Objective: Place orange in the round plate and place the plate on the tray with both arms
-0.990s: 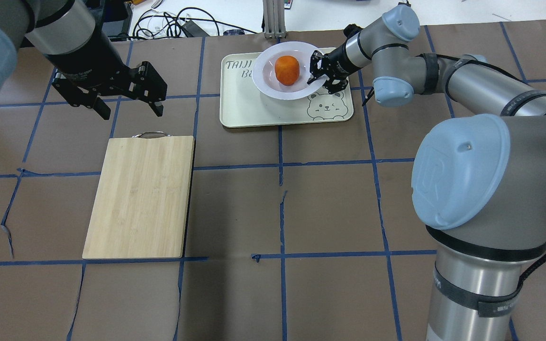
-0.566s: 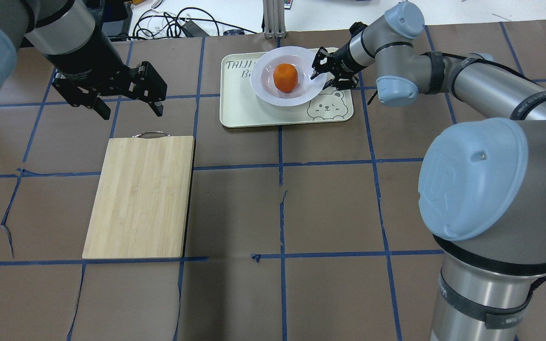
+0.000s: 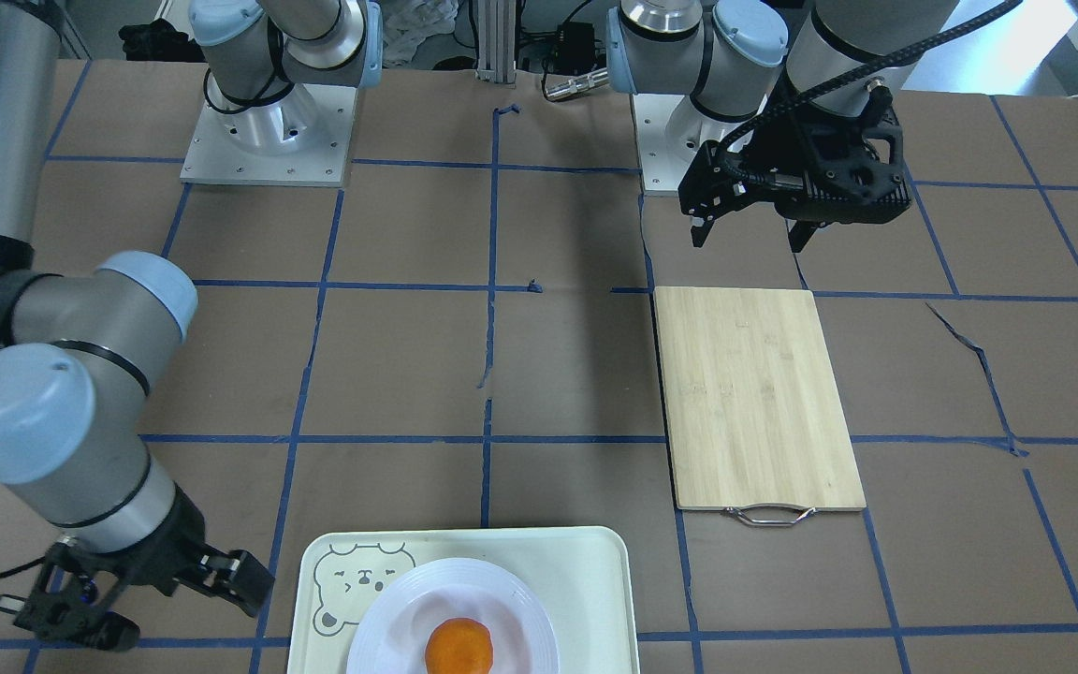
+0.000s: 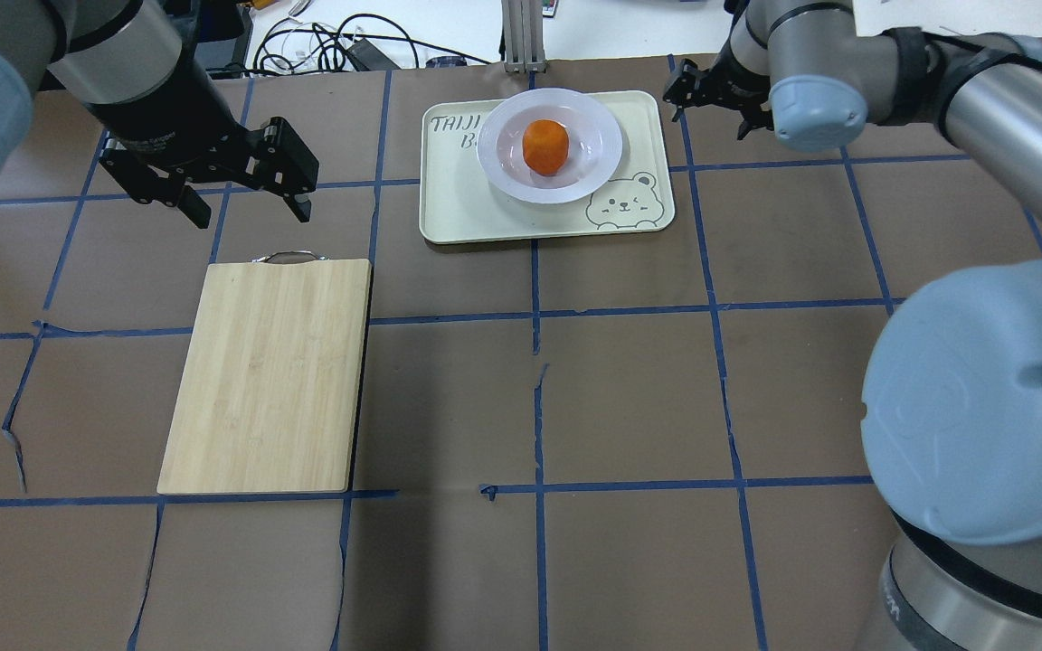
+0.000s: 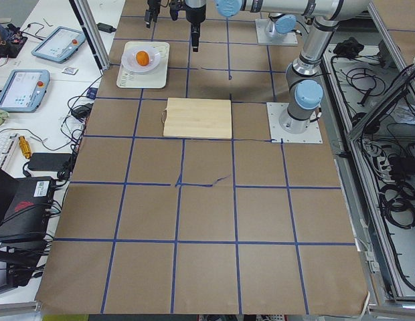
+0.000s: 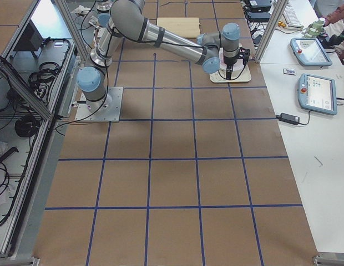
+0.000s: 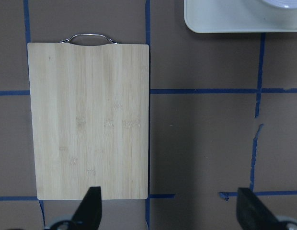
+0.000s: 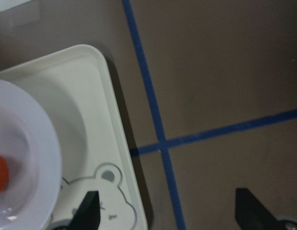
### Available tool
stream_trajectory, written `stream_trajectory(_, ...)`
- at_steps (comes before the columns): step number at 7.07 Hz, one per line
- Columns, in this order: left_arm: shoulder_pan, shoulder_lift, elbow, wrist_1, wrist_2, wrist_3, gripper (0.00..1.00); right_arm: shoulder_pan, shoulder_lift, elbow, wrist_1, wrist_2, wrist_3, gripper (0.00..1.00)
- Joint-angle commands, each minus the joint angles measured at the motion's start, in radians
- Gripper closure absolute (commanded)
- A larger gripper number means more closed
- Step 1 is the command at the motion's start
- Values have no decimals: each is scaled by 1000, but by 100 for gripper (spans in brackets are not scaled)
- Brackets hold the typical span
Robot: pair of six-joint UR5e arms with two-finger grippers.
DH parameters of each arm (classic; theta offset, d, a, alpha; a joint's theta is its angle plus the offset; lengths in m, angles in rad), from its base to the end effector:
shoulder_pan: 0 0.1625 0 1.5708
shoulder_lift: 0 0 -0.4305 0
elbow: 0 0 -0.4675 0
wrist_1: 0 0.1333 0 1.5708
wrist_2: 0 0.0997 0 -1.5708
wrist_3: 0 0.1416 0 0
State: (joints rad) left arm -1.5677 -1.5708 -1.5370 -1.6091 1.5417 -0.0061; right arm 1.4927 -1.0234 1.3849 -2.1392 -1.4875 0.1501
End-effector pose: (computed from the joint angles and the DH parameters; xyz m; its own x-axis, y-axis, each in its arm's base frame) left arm -0.1357 -0.5667 0.4668 -0.9995 -0.0093 0.0291 -0.0092 0.9999 0.0047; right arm 0.0832 -0.7968 0.2471 -0.9722 0.2059 -0.1112 0.2243 0.9556 -0.1909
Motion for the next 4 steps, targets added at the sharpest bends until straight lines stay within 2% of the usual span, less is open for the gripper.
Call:
stream_trajectory(1,0,0,0,0,0,2,0,-78,-250,6,404,-69,-197,0)
stream_trajectory(2,0,0,0,0,0,2,0,-56,-332,2,518,-124,-198,0)
stream_trajectory(3,0,0,0,0,0,0,0,10,-383,6,585,-140,-183,0)
stream_trajectory(4,0,2,1,0,0,0,0,80,-408,11,590,-140,-184,0)
